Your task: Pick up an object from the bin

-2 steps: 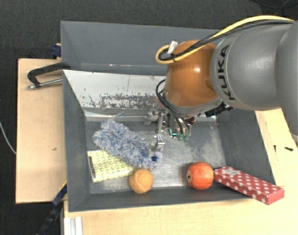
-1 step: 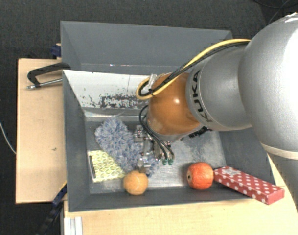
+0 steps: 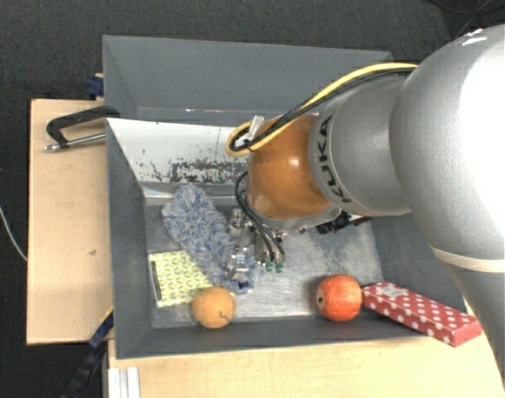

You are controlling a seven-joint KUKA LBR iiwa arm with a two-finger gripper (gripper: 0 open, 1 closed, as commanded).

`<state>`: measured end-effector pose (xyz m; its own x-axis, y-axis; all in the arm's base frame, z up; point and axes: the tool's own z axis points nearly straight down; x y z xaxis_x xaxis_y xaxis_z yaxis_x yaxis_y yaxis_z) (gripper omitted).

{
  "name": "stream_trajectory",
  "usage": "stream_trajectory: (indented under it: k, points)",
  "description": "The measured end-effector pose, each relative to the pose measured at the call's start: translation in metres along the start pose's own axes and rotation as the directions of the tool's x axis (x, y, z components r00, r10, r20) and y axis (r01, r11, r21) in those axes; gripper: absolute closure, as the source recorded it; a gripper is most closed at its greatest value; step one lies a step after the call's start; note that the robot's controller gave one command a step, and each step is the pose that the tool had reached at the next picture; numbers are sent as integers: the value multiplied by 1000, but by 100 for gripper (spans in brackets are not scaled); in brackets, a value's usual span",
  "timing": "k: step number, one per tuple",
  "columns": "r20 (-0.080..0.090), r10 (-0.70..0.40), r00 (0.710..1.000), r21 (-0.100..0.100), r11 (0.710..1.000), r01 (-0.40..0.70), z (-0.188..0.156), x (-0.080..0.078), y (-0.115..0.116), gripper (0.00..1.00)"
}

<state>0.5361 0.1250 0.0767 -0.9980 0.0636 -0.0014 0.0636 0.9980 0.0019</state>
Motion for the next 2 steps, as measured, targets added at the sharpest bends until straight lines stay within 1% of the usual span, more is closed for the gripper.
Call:
stream_trajectory:
  k: [1, 2]
  points:
    - [2, 2, 1000, -1, 1000, -2, -2, 0, 0, 100]
    - [4, 18, 1000, -1, 1000, -18, -25, -2, -6, 100]
